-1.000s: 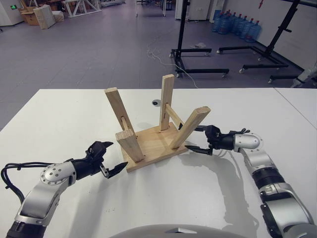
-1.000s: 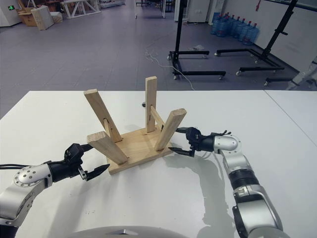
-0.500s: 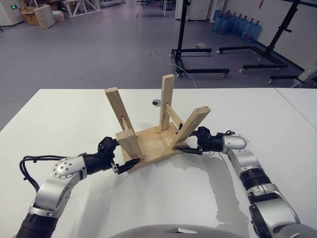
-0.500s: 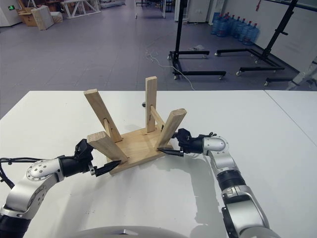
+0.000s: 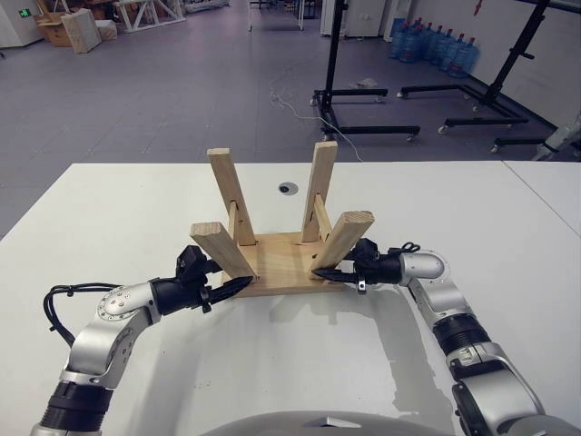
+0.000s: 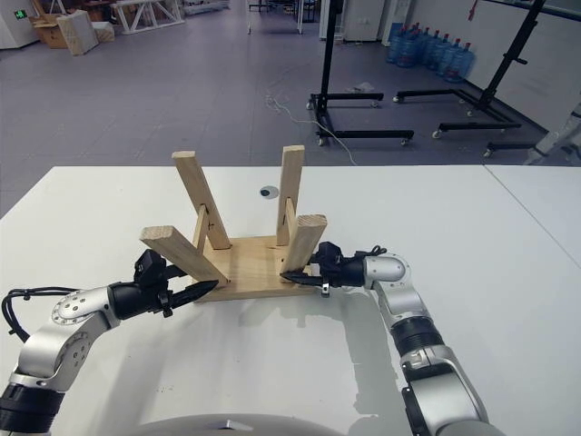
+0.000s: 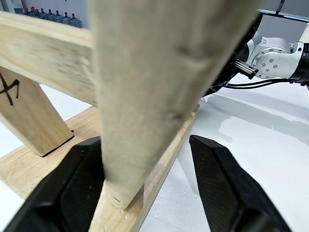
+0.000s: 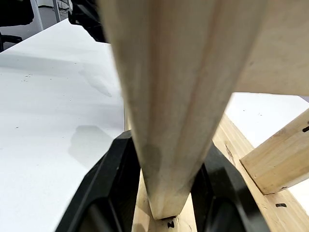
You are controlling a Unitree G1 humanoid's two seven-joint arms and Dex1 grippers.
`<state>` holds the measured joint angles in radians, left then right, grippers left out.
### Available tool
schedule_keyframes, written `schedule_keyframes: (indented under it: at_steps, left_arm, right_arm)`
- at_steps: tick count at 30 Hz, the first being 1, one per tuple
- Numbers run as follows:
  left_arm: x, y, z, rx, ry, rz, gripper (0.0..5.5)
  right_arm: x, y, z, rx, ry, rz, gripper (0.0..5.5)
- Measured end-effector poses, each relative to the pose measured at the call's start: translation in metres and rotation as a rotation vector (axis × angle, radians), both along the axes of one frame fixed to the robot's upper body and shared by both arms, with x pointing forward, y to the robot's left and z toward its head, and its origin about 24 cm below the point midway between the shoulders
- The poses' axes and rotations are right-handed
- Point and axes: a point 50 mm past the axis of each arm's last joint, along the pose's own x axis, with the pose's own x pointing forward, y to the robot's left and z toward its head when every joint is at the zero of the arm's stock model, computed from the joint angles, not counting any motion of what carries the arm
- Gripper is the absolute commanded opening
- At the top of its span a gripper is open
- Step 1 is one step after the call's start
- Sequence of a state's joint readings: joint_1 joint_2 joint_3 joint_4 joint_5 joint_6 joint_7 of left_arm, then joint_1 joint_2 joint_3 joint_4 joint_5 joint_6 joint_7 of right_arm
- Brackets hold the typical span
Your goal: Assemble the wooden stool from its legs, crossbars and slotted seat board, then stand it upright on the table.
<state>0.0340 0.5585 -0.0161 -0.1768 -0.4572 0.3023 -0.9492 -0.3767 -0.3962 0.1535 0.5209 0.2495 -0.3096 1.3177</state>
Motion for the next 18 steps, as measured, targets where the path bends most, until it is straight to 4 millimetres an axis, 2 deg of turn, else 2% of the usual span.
schedule_keyframes:
  at_steps: [4,8,14,18]
  left_arm:
    - [0.002,0.003,0.001,0.003,0.006,-0.030,1.99]
    - [-0.001,0.004,0.002,0.041,0.011,-0.133,1.54]
    - [0.003,0.005,0.005,0.030,0.018,-0.205,1.42]
    - [0.007,0.004,0.016,-0.048,0.075,-0.300,1.31]
  right_arm:
    - [-0.001,0.000,0.000,0.006,0.006,0.017,1.23]
    - [-0.003,-0.001,0.000,0.015,0.029,0.047,1.23]
    - [-0.004,-0.004,0.002,0.045,0.111,0.070,1.18]
    - [-0.013,-0.007,0.013,0.118,0.258,0.089,1.15]
